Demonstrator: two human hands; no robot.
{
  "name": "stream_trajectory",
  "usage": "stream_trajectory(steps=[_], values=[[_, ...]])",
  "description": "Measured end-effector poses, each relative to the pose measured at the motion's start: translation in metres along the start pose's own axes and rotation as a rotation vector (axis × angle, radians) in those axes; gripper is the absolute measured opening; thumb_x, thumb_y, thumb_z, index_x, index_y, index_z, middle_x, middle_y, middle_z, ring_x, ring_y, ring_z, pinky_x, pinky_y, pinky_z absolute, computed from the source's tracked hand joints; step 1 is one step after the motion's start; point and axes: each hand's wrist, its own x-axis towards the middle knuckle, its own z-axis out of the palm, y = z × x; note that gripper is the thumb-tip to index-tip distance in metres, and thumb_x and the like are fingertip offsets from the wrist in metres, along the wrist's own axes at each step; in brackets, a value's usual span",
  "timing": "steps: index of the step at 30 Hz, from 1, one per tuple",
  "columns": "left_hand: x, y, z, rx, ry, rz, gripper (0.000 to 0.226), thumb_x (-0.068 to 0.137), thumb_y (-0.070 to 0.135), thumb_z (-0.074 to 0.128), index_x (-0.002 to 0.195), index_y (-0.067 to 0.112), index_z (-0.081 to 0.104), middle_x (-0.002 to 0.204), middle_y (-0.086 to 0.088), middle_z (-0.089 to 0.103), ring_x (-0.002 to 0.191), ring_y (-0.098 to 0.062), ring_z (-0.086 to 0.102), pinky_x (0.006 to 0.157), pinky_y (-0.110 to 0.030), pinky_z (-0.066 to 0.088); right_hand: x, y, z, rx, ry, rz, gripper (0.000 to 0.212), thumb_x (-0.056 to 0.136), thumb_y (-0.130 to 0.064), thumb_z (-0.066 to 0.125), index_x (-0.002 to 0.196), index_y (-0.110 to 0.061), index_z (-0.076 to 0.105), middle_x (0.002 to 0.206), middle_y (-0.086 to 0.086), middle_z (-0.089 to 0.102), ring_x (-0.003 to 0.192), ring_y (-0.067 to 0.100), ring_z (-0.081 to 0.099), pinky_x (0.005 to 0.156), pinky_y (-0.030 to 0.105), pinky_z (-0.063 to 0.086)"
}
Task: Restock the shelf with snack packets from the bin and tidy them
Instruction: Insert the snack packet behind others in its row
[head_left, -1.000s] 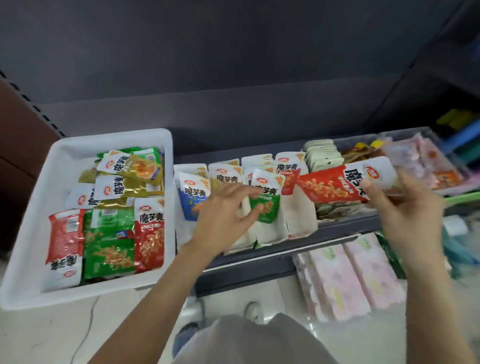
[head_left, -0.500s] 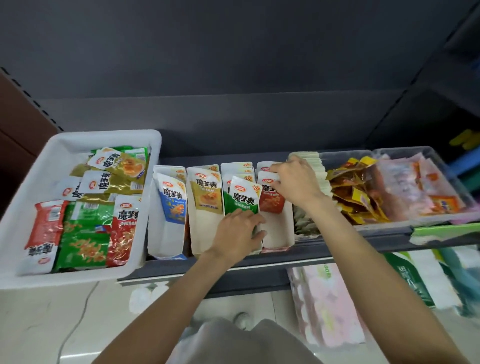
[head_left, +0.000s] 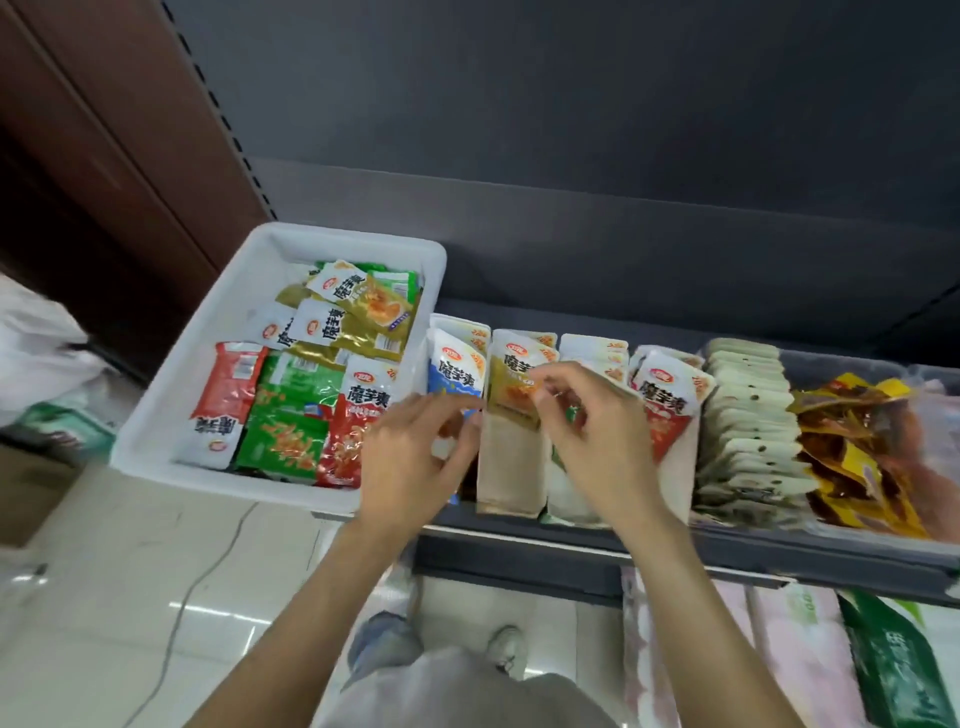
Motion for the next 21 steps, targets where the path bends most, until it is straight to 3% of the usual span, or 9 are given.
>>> stream_trajectory(steps=[4, 8, 11, 14, 18, 21], values=[[-0.007, -0.073, -0.061, 0.135, 0.008, -0.260, 0.023, 0.088, 0.028, 0.054, 0.101, 0.014, 0.067, 0.081, 0.001, 0.066, 0.071, -0.016, 0.059, 0.058, -0.025, 0.045, 0.012, -0.041, 0.065, 0.004, -0.313, -0.070, 0.020, 0.091, -0.017, 0.058, 0.110, -0.022, 0.064, 0.098, -0.010, 0.066, 0.075, -0.002, 0.055, 0.066, 0.012, 0.042], [-0.006, -0.146, -0.091, 0.219, -0.239, -0.497, 0.031, 0.086, 0.024, 0.066, 0.116, 0.017, 0.062, 0.103, 0.004, 0.065, 0.086, -0.019, 0.063, 0.066, -0.026, 0.049, 0.033, -0.072, 0.125, -0.083, -0.523, -0.093, 0.030, 0.095, -0.020, 0.053, 0.125, -0.021, 0.056, 0.121, -0.004, 0.060, 0.102, 0.009, 0.057, 0.087, 0.028, 0.050], [0.000, -0.173, -0.090, 0.147, -0.393, -0.530, 0.033, 0.086, 0.030, 0.066, 0.115, 0.015, 0.063, 0.104, 0.002, 0.069, 0.081, -0.009, 0.063, 0.070, -0.017, 0.048, 0.051, -0.075, 0.169, -0.331, -0.577, -0.150, 0.048, 0.092, -0.006, 0.053, 0.138, -0.014, 0.043, 0.132, 0.007, 0.053, 0.116, 0.022, 0.052, 0.097, 0.034, 0.046], [0.011, -0.175, -0.076, 0.118, -0.478, -0.467, 0.029, 0.087, 0.034, 0.063, 0.109, 0.015, 0.068, 0.098, 0.002, 0.072, 0.075, -0.006, 0.063, 0.071, -0.014, 0.048, 0.071, -0.068, 0.195, -0.626, -0.581, -0.119, 0.060, 0.086, 0.006, 0.053, 0.141, -0.006, 0.033, 0.128, 0.017, 0.050, 0.119, 0.033, 0.047, 0.103, 0.041, 0.040], [0.019, -0.181, -0.057, 0.078, -0.602, -0.466, 0.033, 0.082, 0.042, 0.067, 0.100, 0.014, 0.068, 0.087, 0.000, 0.073, 0.074, -0.011, 0.066, 0.072, -0.025, 0.054, 0.088, -0.060, 0.212, -0.780, -0.601, -0.075, 0.039, 0.090, -0.005, 0.052, 0.129, -0.005, 0.045, 0.118, 0.016, 0.056, 0.114, 0.033, 0.052, 0.101, 0.041, 0.040], [0.018, -0.181, -0.049, 0.066, -0.672, -0.454, 0.029, 0.080, 0.038, 0.071, 0.096, 0.016, 0.065, 0.086, 0.002, 0.071, 0.078, -0.013, 0.066, 0.071, -0.025, 0.051, 0.093, -0.057, 0.213, -0.682, -0.561, -0.047, 0.028, 0.092, -0.018, 0.056, 0.119, -0.011, 0.052, 0.115, 0.011, 0.058, 0.111, 0.029, 0.054, 0.091, 0.036, 0.042]])
